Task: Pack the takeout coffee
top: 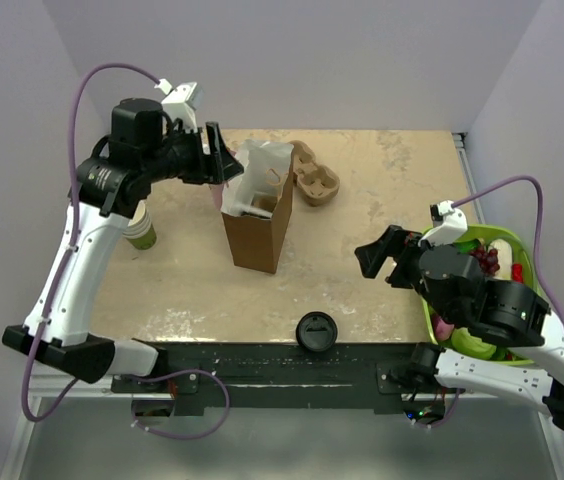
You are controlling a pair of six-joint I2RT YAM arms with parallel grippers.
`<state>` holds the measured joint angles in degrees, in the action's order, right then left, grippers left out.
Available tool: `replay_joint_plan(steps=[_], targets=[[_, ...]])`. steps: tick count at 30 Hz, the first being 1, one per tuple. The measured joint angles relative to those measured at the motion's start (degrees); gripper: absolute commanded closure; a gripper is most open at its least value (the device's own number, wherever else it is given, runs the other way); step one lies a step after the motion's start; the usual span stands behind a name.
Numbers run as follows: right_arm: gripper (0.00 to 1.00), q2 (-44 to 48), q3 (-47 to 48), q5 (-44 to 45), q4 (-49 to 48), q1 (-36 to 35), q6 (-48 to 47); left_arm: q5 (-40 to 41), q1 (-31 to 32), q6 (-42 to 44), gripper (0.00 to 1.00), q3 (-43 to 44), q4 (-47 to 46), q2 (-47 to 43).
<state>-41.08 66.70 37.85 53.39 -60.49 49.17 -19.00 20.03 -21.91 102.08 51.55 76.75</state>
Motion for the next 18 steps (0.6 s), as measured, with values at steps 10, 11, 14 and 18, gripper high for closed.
replay_joint_plan(steps=[10, 11, 14, 18], targets=[[0.02, -1.2, 0.0, 0.2, 3.4, 0.0, 2.6, 9.2, 0.0, -0.2, 0.0, 7.6, 3.3, 2.3], [0.02, -1.6, 0.2, 0.3, 4.1, 0.0, 2.9, 10.6, 0.0, -0.2, 0.0, 8.2, 3.6, 1.8], [0.02, -3.0, 1.2, 1.0, 6.3, 0.0, 3.9, 16.1, 0.0, -0.3, 0.0, 8.7, 4.7, -1.0], [0.02, -4.7, 2.8, 2.2, 8.5, 0.0, 5.0, 25.6, 0.0, -1.5, 0.0, 8.4, 7.7, -5.3]])
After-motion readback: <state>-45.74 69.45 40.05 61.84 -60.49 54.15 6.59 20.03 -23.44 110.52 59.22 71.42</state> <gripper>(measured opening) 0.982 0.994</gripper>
